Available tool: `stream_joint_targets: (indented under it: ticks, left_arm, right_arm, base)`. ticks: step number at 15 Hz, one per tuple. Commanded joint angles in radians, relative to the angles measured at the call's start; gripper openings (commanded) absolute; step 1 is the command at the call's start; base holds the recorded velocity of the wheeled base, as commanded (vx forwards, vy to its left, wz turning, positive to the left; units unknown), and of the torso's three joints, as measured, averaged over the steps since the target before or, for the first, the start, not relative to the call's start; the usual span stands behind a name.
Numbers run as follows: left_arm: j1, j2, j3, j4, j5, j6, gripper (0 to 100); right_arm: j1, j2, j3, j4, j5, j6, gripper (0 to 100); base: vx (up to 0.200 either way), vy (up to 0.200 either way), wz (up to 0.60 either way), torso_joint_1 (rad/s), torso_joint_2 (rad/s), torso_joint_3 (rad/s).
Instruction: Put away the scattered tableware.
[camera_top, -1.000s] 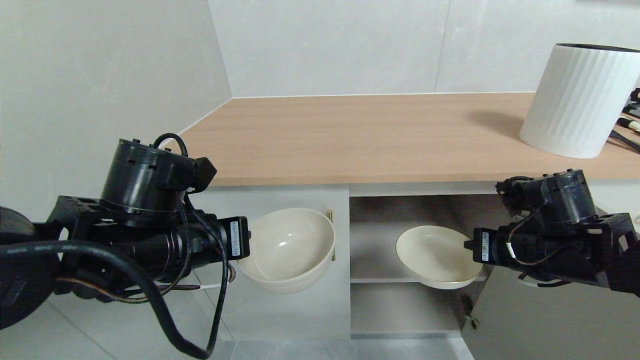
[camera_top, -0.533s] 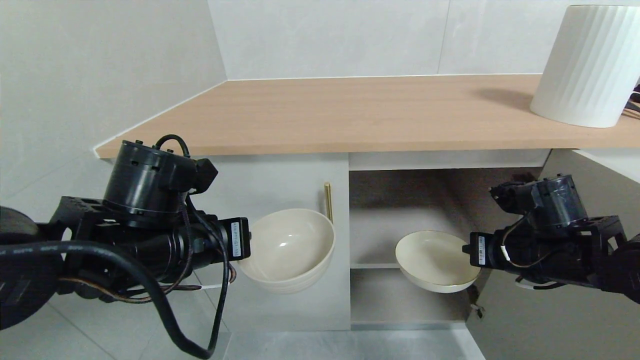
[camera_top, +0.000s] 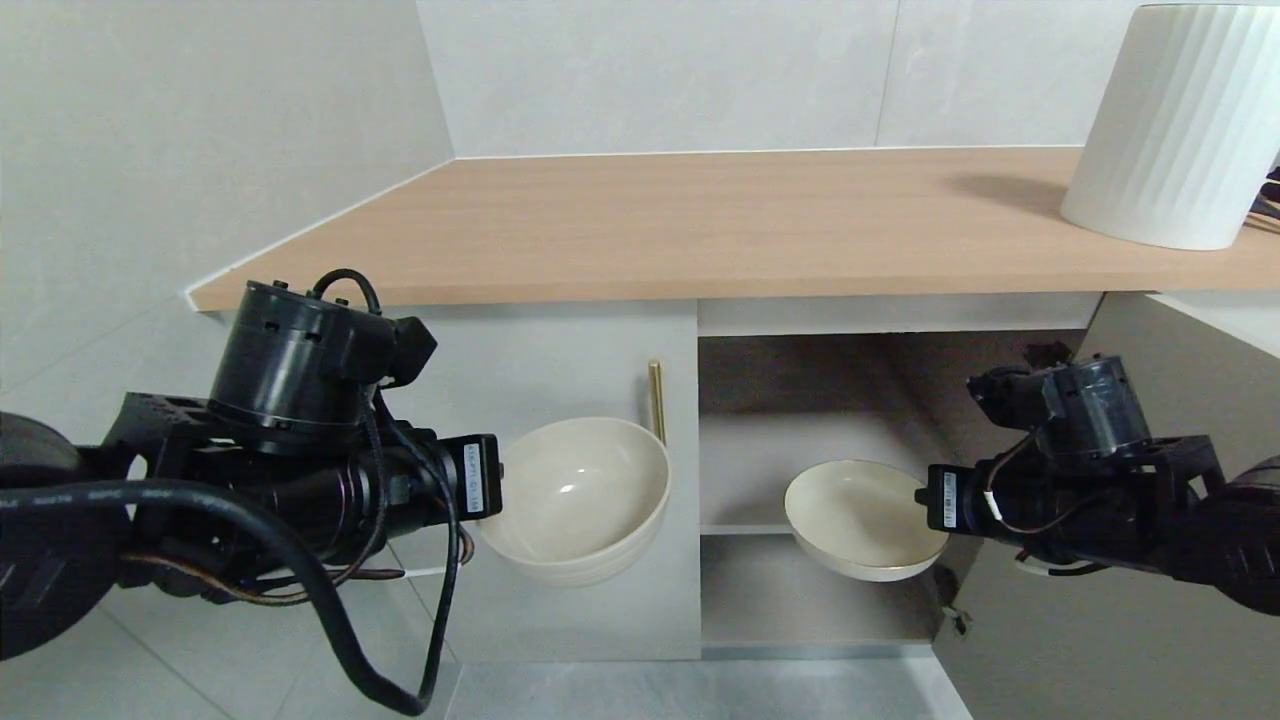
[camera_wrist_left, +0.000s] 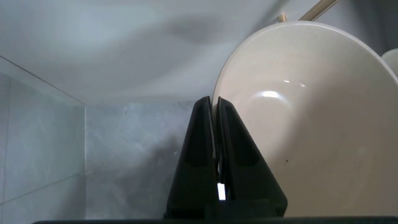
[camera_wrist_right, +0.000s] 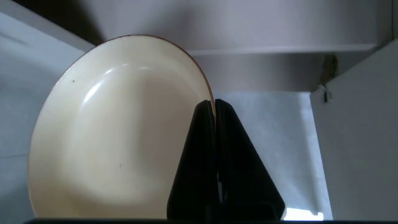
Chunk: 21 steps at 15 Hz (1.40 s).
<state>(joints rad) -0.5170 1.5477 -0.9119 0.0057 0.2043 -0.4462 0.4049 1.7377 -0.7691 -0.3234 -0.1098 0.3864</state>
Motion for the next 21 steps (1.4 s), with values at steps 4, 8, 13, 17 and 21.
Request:
stream_joint_targets:
  ticks: [4, 8, 13, 17, 21]
  left_arm:
    - [0.0, 0.005, 0.001, -0.001, 0.001, 0.001, 0]
    - [0.0, 0.011, 0.002, -0.001, 0.001, 0.001, 0]
    - [-0.006, 0.017, 0.002, -0.001, 0.001, 0.0, 0]
    - [-0.017, 0.02, 0.008, -0.001, 0.001, 0.0, 0]
    - [-0.021, 0.035, 0.008, -0.001, 0.003, 0.0, 0]
  right_arm:
    - [0.002, 0.263, -0.007, -0.172, -0.036, 0.002, 0]
    - [-0.024, 0.438, -0.052, -0.358, -0.059, -0.001, 0]
    - [-0.058, 0.563, -0.197, -0.353, -0.128, 0.0, 0]
    - [-0.08, 0.643, -0.28, -0.356, -0.188, 0.0, 0]
    - [-0.101, 0.706, -0.383, -0.356, -0.249, 0.003, 0]
  base:
    - [0.0, 0.0, 0.0, 0.0, 0.0, 0.0]
    - [0.0, 0.0, 0.0, 0.0, 0.0, 0.0]
    - [0.0, 0.0, 0.0, 0.0, 0.0, 0.0]
    - [0.0, 0.0, 0.0, 0.0, 0.0, 0.0]
    - [0.0, 0.0, 0.0, 0.0, 0.0, 0.0]
